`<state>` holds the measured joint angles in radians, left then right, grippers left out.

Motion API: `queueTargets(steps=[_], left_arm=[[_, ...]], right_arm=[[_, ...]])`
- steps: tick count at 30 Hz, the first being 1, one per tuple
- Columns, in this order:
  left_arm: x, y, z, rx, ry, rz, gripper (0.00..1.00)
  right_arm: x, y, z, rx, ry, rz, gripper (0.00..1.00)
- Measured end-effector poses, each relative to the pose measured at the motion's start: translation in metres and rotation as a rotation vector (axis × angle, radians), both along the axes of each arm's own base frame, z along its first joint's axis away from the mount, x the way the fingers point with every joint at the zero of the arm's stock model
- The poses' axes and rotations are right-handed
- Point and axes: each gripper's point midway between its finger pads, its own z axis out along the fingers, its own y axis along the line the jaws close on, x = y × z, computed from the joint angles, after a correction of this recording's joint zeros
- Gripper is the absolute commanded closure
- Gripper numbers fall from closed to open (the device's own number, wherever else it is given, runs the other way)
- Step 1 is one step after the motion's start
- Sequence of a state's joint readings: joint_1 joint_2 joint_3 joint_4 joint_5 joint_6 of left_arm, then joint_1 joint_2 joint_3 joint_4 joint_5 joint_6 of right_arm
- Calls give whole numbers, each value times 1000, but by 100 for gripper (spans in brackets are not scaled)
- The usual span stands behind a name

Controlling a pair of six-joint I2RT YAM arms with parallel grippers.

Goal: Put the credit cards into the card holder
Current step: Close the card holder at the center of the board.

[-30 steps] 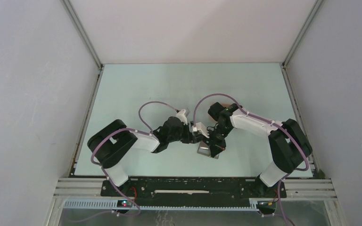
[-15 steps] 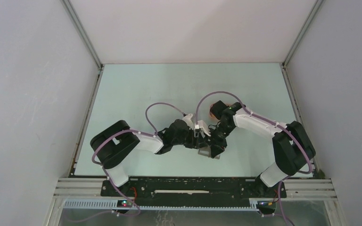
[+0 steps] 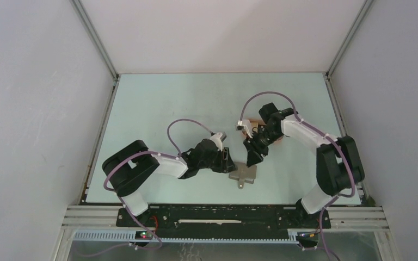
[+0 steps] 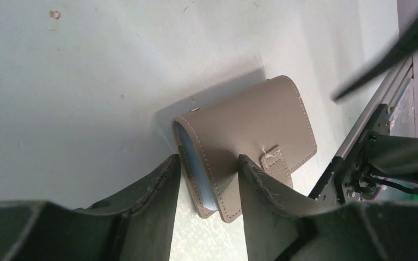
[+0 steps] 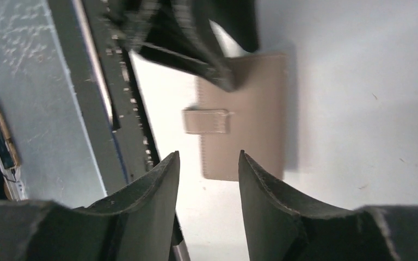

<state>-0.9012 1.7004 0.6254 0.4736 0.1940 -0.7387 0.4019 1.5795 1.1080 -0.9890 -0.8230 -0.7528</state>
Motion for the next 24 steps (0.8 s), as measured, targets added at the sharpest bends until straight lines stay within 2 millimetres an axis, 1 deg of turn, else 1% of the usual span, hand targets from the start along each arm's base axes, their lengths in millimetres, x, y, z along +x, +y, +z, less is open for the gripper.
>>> queueTargets(steps=[3, 6, 10, 13, 16, 20, 24], left_arm=[[0, 1, 0, 0, -9, -1, 53], [-3, 1, -1, 0, -12, -4, 56], [-4, 2, -1, -10, -17, -5, 58], [-5, 2, -1, -22, -23, -4, 59], [-6, 2, -1, -31, -24, -2, 59], [-7, 3, -1, -38, -27, -1, 59], [-8, 3, -1, -46, -19, 4, 60]], right_arm=[[15, -5, -28, -87, 42, -62, 41], [20, -11, -52, -166, 83, -98, 35], [20, -15, -70, -227, 138, -118, 28], [21, -14, -75, -239, 166, -116, 27], [18, -10, -74, -239, 197, -105, 27], [8, -3, -74, -232, 268, -83, 29], [0, -1, -75, -234, 344, -74, 35]])
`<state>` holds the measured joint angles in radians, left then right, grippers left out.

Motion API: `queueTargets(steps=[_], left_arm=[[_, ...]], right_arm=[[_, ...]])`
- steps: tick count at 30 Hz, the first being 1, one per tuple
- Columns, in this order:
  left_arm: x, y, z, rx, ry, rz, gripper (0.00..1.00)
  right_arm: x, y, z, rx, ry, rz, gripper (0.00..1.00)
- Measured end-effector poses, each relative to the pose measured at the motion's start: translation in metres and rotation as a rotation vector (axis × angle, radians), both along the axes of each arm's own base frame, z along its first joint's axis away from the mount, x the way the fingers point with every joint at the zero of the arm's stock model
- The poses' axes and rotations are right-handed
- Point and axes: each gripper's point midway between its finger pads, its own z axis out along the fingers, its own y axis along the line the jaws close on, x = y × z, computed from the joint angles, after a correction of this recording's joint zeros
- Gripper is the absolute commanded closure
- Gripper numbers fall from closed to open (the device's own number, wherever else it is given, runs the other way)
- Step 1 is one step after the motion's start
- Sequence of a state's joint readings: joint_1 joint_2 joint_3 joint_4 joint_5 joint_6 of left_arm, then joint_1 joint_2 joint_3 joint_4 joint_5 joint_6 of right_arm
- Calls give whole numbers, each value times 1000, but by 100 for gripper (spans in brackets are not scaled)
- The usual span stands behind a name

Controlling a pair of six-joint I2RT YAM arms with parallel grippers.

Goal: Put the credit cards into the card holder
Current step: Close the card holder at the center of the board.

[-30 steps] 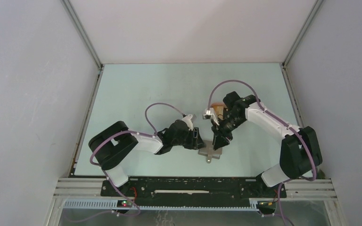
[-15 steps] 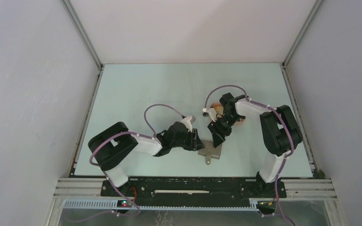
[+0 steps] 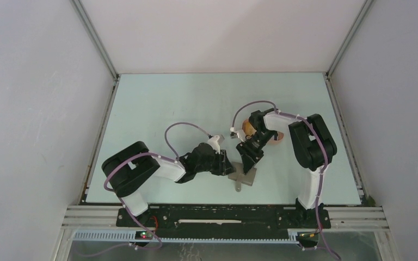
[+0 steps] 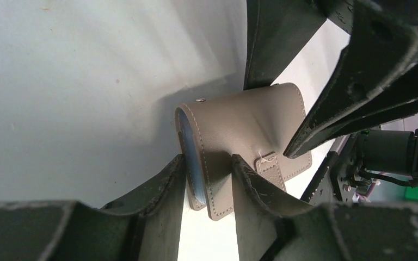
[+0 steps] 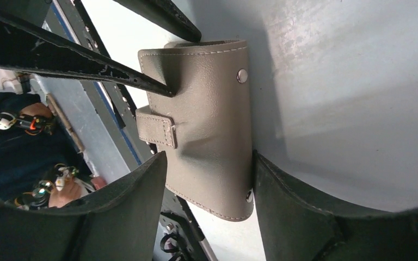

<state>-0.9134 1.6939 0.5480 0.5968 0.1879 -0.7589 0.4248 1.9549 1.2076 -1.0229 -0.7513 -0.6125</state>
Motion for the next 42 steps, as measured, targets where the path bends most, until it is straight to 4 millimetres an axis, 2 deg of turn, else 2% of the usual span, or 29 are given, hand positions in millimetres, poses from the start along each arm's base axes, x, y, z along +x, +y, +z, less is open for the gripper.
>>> queueTargets(steps=[5, 11, 18, 22, 25, 30, 33, 36, 40, 42], left_arm=[[-2, 1, 0, -11, 6, 2, 60], [-5, 2, -1, -27, 15, 7, 59], [-8, 7, 3, -39, 13, 27, 50], [-11, 19, 5, -24, 12, 56, 41], [-16, 34, 9, -9, 2, 85, 37], [-17, 56, 35, -29, -60, 142, 32], [-13, 68, 60, -57, -126, 187, 30], [-9, 80, 75, -66, -178, 229, 30], [-7, 96, 78, -49, -208, 270, 30], [-7, 102, 75, -35, -209, 285, 30]], right_arm=[[-9, -1, -3, -16, 67, -1, 45], [-18, -1, -8, -54, 117, 5, 72], [-23, 2, 0, -33, 157, -14, 100], [-20, 6, 7, 5, 143, -24, 100], [-11, 8, 14, 38, 77, -26, 100], [14, 3, 36, 65, -128, -31, 100], [31, -8, 53, 34, -281, -38, 100], [48, -24, 70, -36, -450, -46, 100], [67, -46, 91, -178, -687, -44, 99], [70, -50, 92, -245, -792, -20, 98]])
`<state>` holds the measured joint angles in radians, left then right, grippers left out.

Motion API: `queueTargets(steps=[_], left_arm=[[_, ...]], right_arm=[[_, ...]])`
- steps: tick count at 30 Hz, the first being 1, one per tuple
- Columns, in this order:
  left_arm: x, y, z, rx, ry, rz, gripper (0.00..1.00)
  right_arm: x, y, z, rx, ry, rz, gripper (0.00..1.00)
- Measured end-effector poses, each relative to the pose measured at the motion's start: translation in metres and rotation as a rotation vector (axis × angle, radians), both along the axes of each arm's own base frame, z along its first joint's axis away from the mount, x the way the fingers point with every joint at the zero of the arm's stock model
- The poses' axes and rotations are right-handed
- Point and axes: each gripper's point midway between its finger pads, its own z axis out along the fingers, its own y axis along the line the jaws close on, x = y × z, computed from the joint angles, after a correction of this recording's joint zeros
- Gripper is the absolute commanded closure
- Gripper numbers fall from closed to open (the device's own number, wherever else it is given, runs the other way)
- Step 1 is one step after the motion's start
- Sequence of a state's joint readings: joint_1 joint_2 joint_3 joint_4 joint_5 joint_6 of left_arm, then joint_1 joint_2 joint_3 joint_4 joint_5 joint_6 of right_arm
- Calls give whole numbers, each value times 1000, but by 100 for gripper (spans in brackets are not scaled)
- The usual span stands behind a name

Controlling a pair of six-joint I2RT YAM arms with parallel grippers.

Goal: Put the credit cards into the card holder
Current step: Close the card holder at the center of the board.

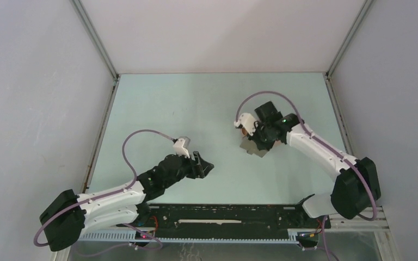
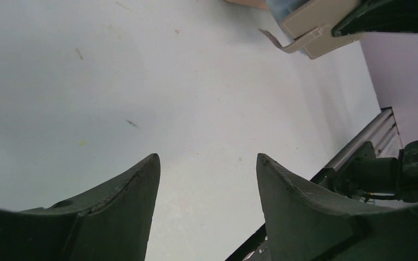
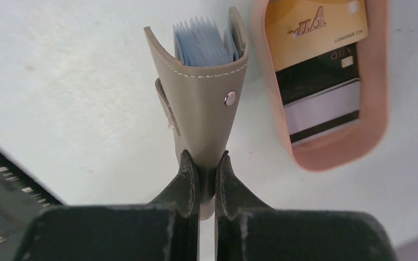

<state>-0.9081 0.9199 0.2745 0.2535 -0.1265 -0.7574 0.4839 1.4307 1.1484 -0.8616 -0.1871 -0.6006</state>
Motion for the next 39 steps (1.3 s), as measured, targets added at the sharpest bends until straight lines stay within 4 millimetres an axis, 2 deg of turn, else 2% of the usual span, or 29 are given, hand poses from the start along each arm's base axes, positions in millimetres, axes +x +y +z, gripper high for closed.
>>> queueTargets(steps=[2, 7, 10, 13, 17, 21, 27, 31, 36, 39], left_arm=[[-1, 4, -5, 12, 7, 7, 30], [-3, 8, -12, 32, 22, 12, 31], [-3, 8, -12, 32, 22, 12, 31], [-3, 8, -12, 32, 22, 12, 31], [-3, 8, -12, 32, 22, 12, 31], [-2, 6, -12, 29, 20, 11, 31], [-2, 2, -15, 27, 24, -1, 31], [-3, -2, -20, 35, 33, -23, 31], [-7, -10, -28, 38, 48, -72, 32], [-9, -19, -29, 31, 57, -110, 32]], right_arm=[[-3, -1, -11, -94, -82, 23, 97], [-21, -9, -58, -301, -160, 93, 95], [-17, -4, -58, -338, -237, 104, 82], [-21, 1, -61, -348, -253, 136, 67], [-34, 7, -68, -322, -200, 185, 50], [-48, 12, -74, -285, -129, 226, 39], [-87, 22, -84, -176, 59, 308, 35], [-101, 25, -82, -97, 167, 315, 36], [-106, 23, -72, 23, 294, 275, 38], [-97, 24, -57, 124, 329, 228, 43]])
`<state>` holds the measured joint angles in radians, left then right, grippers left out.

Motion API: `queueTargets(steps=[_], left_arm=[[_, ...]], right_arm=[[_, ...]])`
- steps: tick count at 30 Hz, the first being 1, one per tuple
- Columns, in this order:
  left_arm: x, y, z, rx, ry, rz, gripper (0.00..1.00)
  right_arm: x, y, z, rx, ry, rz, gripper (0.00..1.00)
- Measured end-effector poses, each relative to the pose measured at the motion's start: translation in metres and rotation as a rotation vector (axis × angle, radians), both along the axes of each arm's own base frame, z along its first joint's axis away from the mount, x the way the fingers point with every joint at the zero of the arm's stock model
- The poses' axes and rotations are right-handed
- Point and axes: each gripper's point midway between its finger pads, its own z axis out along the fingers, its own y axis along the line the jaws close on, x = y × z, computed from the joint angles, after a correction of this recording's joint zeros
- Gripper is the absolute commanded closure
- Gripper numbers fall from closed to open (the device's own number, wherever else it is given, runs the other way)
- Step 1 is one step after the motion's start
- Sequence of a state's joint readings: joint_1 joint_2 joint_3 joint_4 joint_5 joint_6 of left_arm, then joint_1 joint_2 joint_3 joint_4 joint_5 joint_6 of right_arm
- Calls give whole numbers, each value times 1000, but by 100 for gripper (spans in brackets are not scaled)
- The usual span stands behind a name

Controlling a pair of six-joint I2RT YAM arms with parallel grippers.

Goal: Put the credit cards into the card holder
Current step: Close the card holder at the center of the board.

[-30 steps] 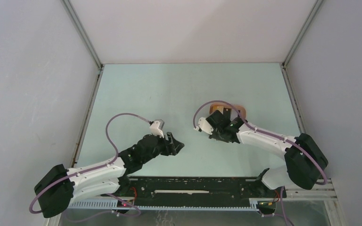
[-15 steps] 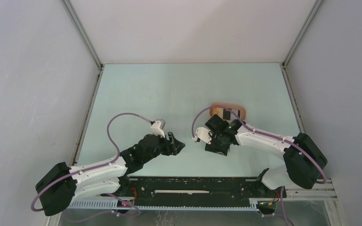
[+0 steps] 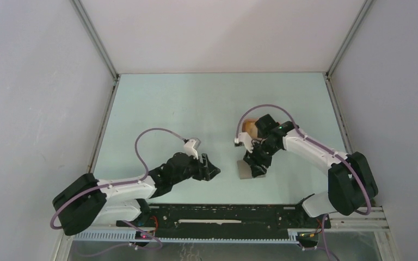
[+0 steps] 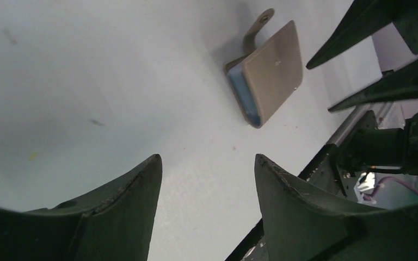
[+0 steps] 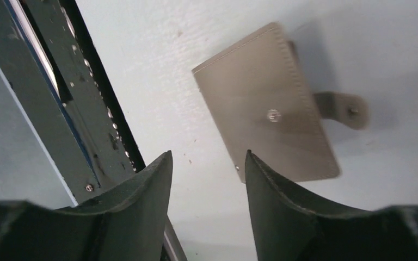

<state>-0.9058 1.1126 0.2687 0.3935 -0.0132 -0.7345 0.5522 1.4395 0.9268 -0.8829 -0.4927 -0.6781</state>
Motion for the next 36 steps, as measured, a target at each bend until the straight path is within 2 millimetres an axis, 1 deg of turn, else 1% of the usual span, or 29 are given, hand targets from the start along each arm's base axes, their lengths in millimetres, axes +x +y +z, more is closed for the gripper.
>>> queueTargets(steps=[4, 6, 8, 11, 14, 17, 18, 20, 23, 27, 29, 31, 32, 33, 34, 36], left_arm=[[6, -22, 10, -34, -1, -48, 35], [11, -38, 20, -62, -9, -74, 37], [17, -53, 29, -89, -20, -97, 40], [23, -73, 38, -121, -31, -132, 47], [26, -92, 39, -139, -28, -169, 54], [28, -109, 33, -149, -8, -204, 60], [28, -114, 30, -150, 1, -214, 62], [29, -122, 22, -152, 20, -230, 66], [30, -133, 5, -140, 60, -251, 70], [29, -137, -18, -113, 106, -260, 74], [29, -138, -22, -114, 117, -263, 75], [29, -140, -22, -120, 116, -265, 76], [30, -140, -22, -120, 116, -264, 77], [30, -141, -23, -122, 115, -265, 77], [30, -141, -23, -123, 114, -265, 78], [30, -142, -23, -124, 113, -265, 78]], right_arm=[[23, 1, 20, 101, -2, -81, 63], [31, 0, 25, 128, -2, -120, 68], [38, -1, 27, 138, 7, -156, 69], [50, -3, 21, 137, 31, -208, 72], [54, -7, 4, 104, 85, -238, 75], [51, -13, -20, 36, 163, -261, 75], [49, -14, -25, 21, 179, -266, 75], [50, -16, -26, 15, 192, -279, 75], [51, -18, -25, 14, 197, -285, 73], [49, -22, -21, 30, 208, -285, 70], [50, -24, -13, 55, 190, -278, 68], [56, -22, 2, 96, 144, -261, 64], [61, -20, 13, 126, 99, -245, 60], [65, -18, 24, 158, 51, -230, 54], [70, -16, 35, 188, -1, -214, 43], [78, -11, 61, 259, -132, -164, 13]])
